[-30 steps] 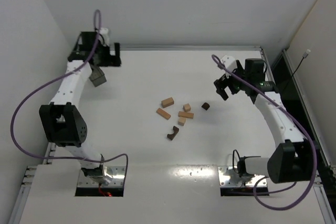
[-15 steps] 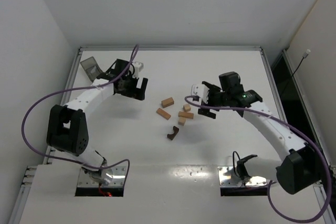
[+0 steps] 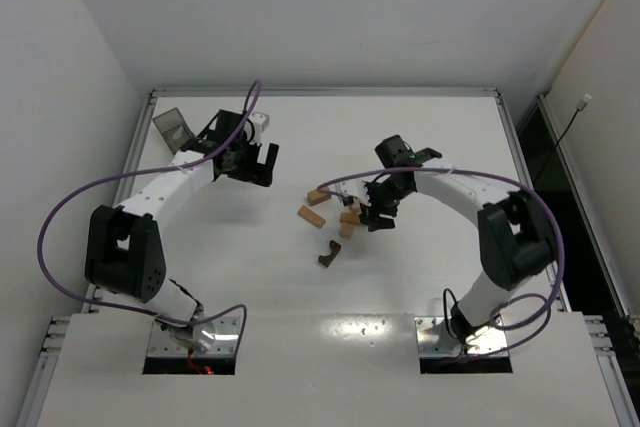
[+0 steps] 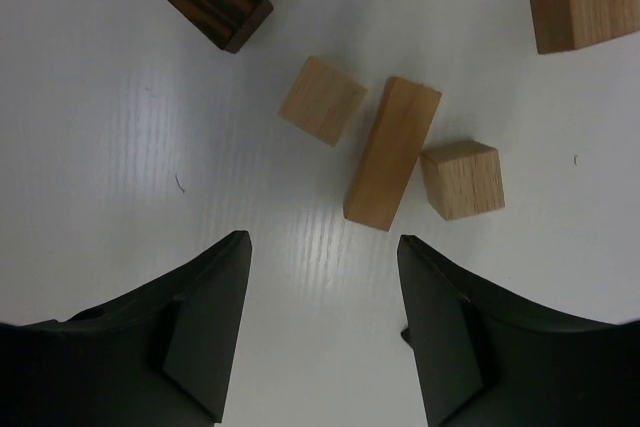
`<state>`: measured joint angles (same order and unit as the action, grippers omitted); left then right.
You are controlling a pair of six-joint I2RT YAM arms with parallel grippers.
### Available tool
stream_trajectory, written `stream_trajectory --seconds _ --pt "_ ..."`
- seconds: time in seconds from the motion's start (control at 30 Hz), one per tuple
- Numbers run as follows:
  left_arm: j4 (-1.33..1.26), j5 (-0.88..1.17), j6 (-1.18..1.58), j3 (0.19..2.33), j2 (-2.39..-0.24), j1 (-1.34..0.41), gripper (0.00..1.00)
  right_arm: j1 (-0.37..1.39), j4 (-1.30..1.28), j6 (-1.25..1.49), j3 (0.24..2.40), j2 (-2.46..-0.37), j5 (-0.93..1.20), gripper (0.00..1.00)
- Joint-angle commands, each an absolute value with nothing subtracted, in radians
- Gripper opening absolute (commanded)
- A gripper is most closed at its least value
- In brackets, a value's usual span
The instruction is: Build the wood block tower
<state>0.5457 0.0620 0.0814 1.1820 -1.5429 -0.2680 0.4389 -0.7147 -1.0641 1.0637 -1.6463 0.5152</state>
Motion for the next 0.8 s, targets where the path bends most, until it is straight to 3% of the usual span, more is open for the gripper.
stream_trajectory --seconds 0.0,0.1,0.33,0.77 --pt "0.534 0.055 0.097 1.239 -1.551 -0.252 1.00 0.434 -0.831 -1.132 1.198 -1.724 0.614 0.57" --pt "0.534 0.067 0.097 1.250 -1.575 -0.239 1.00 0.445 -0.842 -1.132 1.227 -1.767 0.614 0.54" --pt "0.543 0.097 0.106 1.272 -1.608 -0.218 1.00 0.445 -0.897 -1.132 1.261 -1.827 0.604 0.37" --pt "0.534 0.107 0.115 1.290 -1.626 -0.199 1.00 0.477 -0.864 -1.066 1.298 -1.921 0.511 0.39"
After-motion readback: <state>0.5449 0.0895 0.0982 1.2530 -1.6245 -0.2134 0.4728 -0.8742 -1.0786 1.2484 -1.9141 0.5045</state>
